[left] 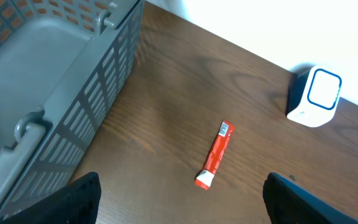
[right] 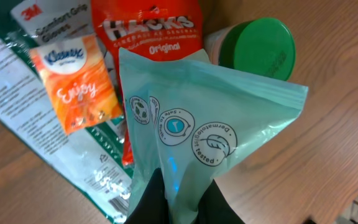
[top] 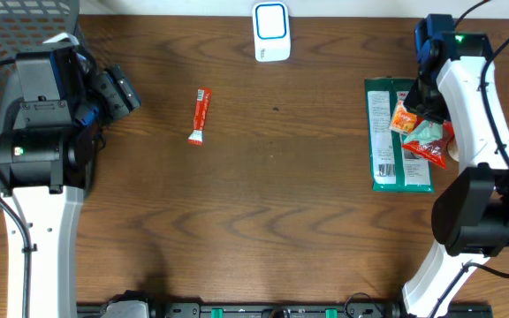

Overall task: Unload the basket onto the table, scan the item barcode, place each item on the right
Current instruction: 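Carry the wipes pack right and release it on the gloves pack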

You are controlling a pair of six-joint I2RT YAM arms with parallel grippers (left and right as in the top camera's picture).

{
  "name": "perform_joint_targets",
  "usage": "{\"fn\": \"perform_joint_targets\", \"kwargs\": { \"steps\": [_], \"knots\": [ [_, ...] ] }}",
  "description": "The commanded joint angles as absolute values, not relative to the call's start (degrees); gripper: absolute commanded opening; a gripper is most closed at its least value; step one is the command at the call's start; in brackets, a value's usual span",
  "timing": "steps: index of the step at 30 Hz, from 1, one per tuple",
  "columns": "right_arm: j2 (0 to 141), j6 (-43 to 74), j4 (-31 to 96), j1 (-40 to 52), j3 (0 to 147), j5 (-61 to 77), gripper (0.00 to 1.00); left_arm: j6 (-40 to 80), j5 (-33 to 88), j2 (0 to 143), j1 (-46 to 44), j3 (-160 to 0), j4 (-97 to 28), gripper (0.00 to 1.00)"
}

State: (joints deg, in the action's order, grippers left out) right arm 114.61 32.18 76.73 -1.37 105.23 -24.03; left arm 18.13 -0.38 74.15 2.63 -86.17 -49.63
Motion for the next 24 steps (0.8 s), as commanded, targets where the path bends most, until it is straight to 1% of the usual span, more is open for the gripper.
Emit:
{"fn": "perform_joint_targets", "kwargs": {
  "steps": [1, 7, 10, 11, 12, 13, 14, 18, 22, 24],
  "knots": [
    [114.67, 35.35, 75.33, -1.52, 102.96, -27.22, 0.01, 17.85, -0.69, 74.28, 2.87, -86.80, -49.71, 0.84],
    [114.67, 36.40, 69.63, -1.45, 97.06, -26.48, 0.01, 17.85, -0.69, 74.30, 2.87, -86.80, -49.71, 0.84],
    [114.67, 36.38, 66.22, -1.45, 93.89, -24.95, 0.03, 17.85, -0.69, 74.32, 2.87, -86.80, -49.71, 0.84],
    [114.67, 36.34, 65.63, -1.45, 93.19, -24.97, 0.11, 17.85, -0.69, 74.32, 2.87, -86.80, -49.71, 0.84],
    [114.67, 35.97, 65.39, -1.48, 92.84, -25.02, 0.27, 17.85, -0.69, 74.37, 2.87, -86.80, -49.71, 0.84],
    [114.67, 35.33, 65.32, -1.48, 92.79, -24.99, 0.56, 17.85, -0.69, 74.37, 2.87, -86.80, -49.71, 0.84],
    [114.67, 34.46, 65.17, -1.48, 92.84, -24.99, 0.73, 17.85, -0.69, 74.37, 2.87, -86.80, -49.71, 0.84],
    [114.63, 29.47, 65.54, -1.45, 95.22, -24.62, 0.82, 17.85, -0.69, 74.39, 2.87, -86.80, -49.71, 0.84],
    [114.63, 23.53, 70.59, -1.37, 102.67, -19.11, 0.86, 17.85, -0.69, 74.39, 2.87, -86.78, -49.71, 0.84],
    [114.63, 22.26, 73.65, -1.19, 107.35, -13.23, 0.87, 17.85, -0.69, 74.39, 2.87, -86.80, -49.71, 0.84]
  ]
}}
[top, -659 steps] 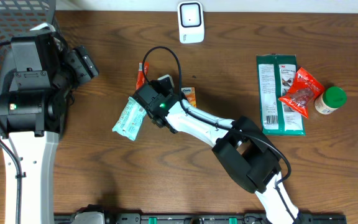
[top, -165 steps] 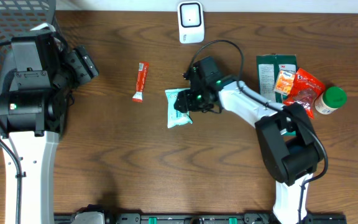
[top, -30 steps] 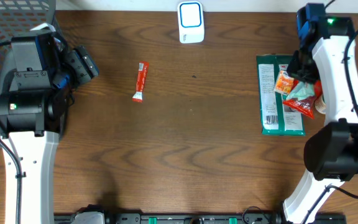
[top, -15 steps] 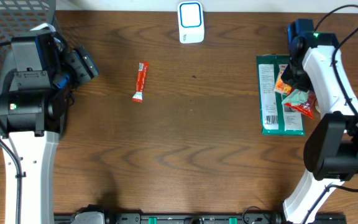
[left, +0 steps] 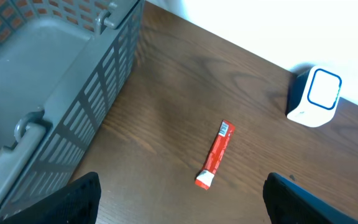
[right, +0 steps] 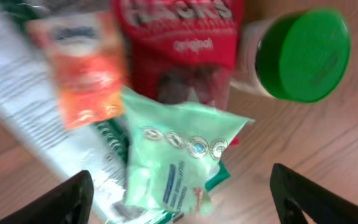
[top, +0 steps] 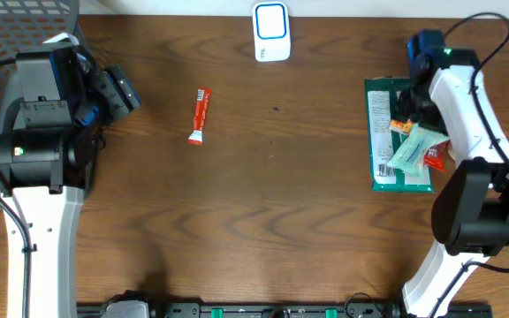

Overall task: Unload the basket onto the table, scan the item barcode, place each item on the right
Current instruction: 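Carry the wipes pack right and release it on the gloves pack, then move the right gripper to the red stick snack and grasp it, then lift the red stick snack up toward the scanner with right gripper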

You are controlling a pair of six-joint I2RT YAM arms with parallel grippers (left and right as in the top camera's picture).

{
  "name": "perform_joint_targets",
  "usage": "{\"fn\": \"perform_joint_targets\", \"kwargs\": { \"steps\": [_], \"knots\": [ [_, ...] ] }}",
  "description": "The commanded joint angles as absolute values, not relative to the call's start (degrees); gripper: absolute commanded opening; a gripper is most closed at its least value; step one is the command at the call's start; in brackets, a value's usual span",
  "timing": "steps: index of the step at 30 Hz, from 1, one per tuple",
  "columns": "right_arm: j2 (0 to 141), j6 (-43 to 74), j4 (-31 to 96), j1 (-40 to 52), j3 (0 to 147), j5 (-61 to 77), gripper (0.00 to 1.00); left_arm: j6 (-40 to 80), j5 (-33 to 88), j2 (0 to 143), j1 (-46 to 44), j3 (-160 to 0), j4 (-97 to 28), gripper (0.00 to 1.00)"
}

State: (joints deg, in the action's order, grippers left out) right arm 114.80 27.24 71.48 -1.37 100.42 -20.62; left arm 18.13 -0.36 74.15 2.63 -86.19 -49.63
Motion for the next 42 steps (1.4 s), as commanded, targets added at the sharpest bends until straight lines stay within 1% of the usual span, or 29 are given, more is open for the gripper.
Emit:
{"fn": "perform_joint_targets", "kwargs": {
  "steps": [1, 5, 8, 10, 15, 18, 20, 25, 28, 31, 36, 38, 42],
  "knots": [
    [114.63, 21.65, 74.54, -1.02, 109.34, -9.74, 0.88, 17.85, -0.69, 74.39, 2.87, -86.80, -49.71, 0.84],
    [114.63, 20.51, 75.02, 0.93, 115.15, 8.32, 0.89, 17.85, -0.69, 74.39, 2.87, -86.80, -49.71, 0.84],
    [114.65, 20.51, 71.42, 4.16, 115.35, 18.11, 0.88, 17.85, -0.69, 74.39, 2.87, -86.78, -49.71, 0.84],
    [114.76, 20.88, 68.51, 6.87, 114.63, 20.27, 0.85, 17.85, -0.69, 74.39, 2.87, -86.80, -49.71, 0.84],
    [115.50, 25.69, 59.33, 16.49, 112.20, 19.25, 0.80, 17.85, -0.69, 74.39, 2.87, -86.80, -49.71, 0.84],
    [116.73, 29.63, 52.90, 23.14, 110.21, 14.96, 0.75, 17.85, -0.69, 74.39, 2.87, -86.80, -49.71, 0.84],
    [119.44, 32.58, 46.48, 30.22, 108.73, 7.66, 0.73, 17.85, -0.69, 74.39, 2.87, -86.80, -49.71, 0.84],
    [126.72, 32.51, 36.40, 40.62, 108.51, 0.69, 0.71, 17.85, -0.69, 74.39, 2.87, -86.80, -49.71, 0.84],
    [131.52, 30.39, 30.35, 45.74, 108.51, -3.86, 0.67, 17.85, -0.69, 74.39, 2.87, -86.78, -49.71, 0.84],
    [135.04, 27.51, 26.50, 49.23, 108.51, -9.69, 0.65, 17.85, -0.69, 74.39, 2.87, -86.80, -49.71, 0.84],
    [137.58, 25.10, 25.69, 53.08, 108.51, -22.59, 0.64, 17.85, -0.69, 74.39, 2.87, -86.80, -49.71, 0.84],
    [137.60, 24.53, 25.74, 53.69, 108.51, -24.62, 0.64, 17.85, -0.69, 74.39, 2.87, -86.80, -49.71, 0.84],
    [137.60, 24.56, 26.74, 53.54, 108.51, -25.21, 0.57, 17.85, -0.69, 74.39, 2.87, -86.80, -49.71, 0.84]
  ]
}}
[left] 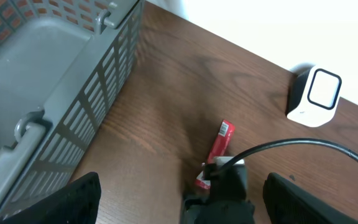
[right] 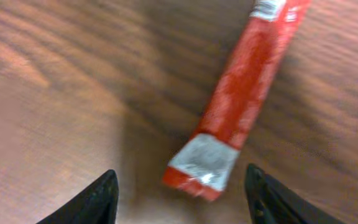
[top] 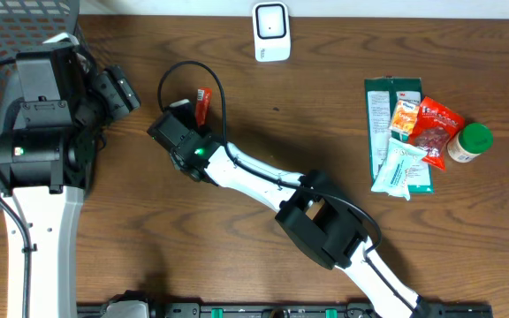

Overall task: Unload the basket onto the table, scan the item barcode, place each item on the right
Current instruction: 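Lift the red stick snack up toward the scanner with right gripper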

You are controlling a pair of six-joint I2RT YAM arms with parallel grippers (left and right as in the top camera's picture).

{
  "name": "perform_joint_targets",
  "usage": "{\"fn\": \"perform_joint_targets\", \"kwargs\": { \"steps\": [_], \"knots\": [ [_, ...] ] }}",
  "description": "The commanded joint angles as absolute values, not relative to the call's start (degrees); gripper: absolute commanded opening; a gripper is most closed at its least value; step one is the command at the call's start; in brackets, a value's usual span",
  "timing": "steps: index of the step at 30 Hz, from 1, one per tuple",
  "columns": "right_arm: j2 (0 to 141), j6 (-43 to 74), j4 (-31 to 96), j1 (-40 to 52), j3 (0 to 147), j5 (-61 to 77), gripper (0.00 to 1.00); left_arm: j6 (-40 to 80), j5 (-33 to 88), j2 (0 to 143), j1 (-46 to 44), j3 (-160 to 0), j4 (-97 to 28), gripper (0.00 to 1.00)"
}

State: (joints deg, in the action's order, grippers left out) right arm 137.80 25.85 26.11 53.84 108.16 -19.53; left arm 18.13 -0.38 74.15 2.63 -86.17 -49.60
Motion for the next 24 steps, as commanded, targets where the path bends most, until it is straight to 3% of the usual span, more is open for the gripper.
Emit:
{"fn": "perform_joint_targets", "kwargs": {
  "steps": [1, 5, 12, 19, 24],
  "knots": [
    [137.60, 24.56, 26.81, 53.25, 108.51, -25.21, 0.56, 17.85, -0.69, 74.39, 2.87, -86.80, -49.71, 0.84],
    [137.60, 24.69, 26.20, 51.81, 108.51, -24.93, 0.48, 17.85, -0.69, 74.39, 2.87, -86.80, -49.71, 0.84],
    [138.91, 26.68, 22.31, 50.65, 108.51, -21.06, 0.46, 17.85, -0.69, 74.39, 2.87, -86.80, -49.71, 0.84],
    [139.15, 34.35, 22.31, 50.57, 107.90, -19.57, 0.37, 17.85, -0.69, 74.41, 2.87, -86.80, -49.71, 0.84],
    [139.31, 39.68, 21.23, 50.54, 105.56, -18.79, 0.38, 17.85, -0.69, 74.41, 2.87, -86.80, -49.71, 0.84]
  ]
}}
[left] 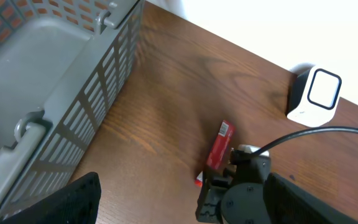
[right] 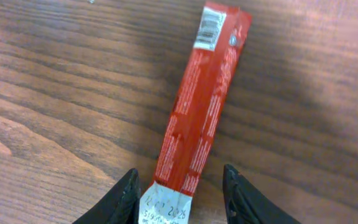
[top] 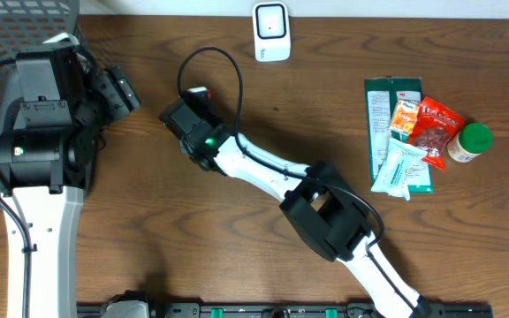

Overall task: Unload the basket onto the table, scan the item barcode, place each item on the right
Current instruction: 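Lift the red stick snack up toward the scanner with right gripper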

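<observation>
The red stick packet [right: 204, 102] lies flat on the wood table, its barcode at the far end and its white printed end toward me. My right gripper [right: 180, 200] is open and low over it, one finger on each side of that white end. In the overhead view the right gripper [top: 194, 113] covers most of the packet [top: 200, 90]. The white scanner [top: 270, 32] stands at the back edge, to the right of the packet. My left gripper [left: 176, 208] is open and empty, held near the basket, and sees the packet [left: 219, 145] ahead.
A grey mesh basket [left: 48, 87] fills the left side. At the far right lie a green package [top: 383, 132], an orange tissue pack [top: 405, 116], a red bag [top: 435, 125], a mint pouch [top: 399, 169] and a green-lidded bottle [top: 471, 141]. The right arm's cable loops above the packet.
My right gripper has shifted along the packet so that the white end now sits between its fingers, and the fingers stand closer together. The left arm has not moved.
My right gripper was shut on the mint pouch over the pile at the far right. Then it was open with the pouch lying on the pile. Later it was open beside the red packet on the left, and now it straddles the packet's end.
</observation>
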You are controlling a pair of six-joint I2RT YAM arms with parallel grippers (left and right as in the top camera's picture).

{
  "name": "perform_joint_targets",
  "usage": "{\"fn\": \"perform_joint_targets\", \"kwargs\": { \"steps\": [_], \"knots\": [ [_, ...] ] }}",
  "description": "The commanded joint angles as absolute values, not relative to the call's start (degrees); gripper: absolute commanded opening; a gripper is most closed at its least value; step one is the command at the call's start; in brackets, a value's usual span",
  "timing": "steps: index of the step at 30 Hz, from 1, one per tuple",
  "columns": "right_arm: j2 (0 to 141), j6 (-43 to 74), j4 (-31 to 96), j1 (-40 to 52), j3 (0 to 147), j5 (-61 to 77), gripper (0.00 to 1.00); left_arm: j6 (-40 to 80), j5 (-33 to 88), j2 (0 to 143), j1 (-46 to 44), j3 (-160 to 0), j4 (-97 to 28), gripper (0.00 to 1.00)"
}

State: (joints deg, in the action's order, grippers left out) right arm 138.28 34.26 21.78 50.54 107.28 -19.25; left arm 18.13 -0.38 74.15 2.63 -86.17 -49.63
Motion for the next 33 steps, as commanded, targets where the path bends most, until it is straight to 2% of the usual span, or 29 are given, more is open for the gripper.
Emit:
{"fn": "perform_joint_targets", "kwargs": {
  "steps": [1, 9, 11, 14, 21, 27, 33],
  "knots": [
    [139.39, 39.62, 20.58, 50.54, 105.12, -18.79, 0.39, 17.85, -0.69, 74.41, 2.87, -86.80, -49.71, 0.84],
    [139.85, 39.64, 20.34, 50.57, 104.55, -17.72, 0.36, 17.85, -0.69, 74.48, 2.87, -86.80, -49.71, 0.84],
    [139.85, 39.62, 20.40, 50.52, 104.53, -17.69, 0.26, 17.85, -0.69, 74.48, 2.87, -86.78, -49.71, 0.84],
    [139.83, 39.59, 20.64, 49.95, 104.55, -17.65, 0.01, 17.85, -0.69, 74.48, 2.87, -86.80, -49.71, 0.84],
    [134.78, 36.12, 26.72, 46.37, 104.57, -14.39, 0.01, 17.85, -0.69, 74.48, 2.87, -86.80, -49.71, 0.84],
    [127.48, 26.83, 38.83, 40.71, 104.57, -0.30, 0.01, 17.85, -0.69, 74.48, 2.87, -86.78, -49.71, 0.84],
    [125.97, 20.95, 49.84, 35.57, 104.57, 0.49, 0.01, 17.85, -0.69, 74.48, 2.87, -86.80, -49.74, 0.84]
  ]
}}
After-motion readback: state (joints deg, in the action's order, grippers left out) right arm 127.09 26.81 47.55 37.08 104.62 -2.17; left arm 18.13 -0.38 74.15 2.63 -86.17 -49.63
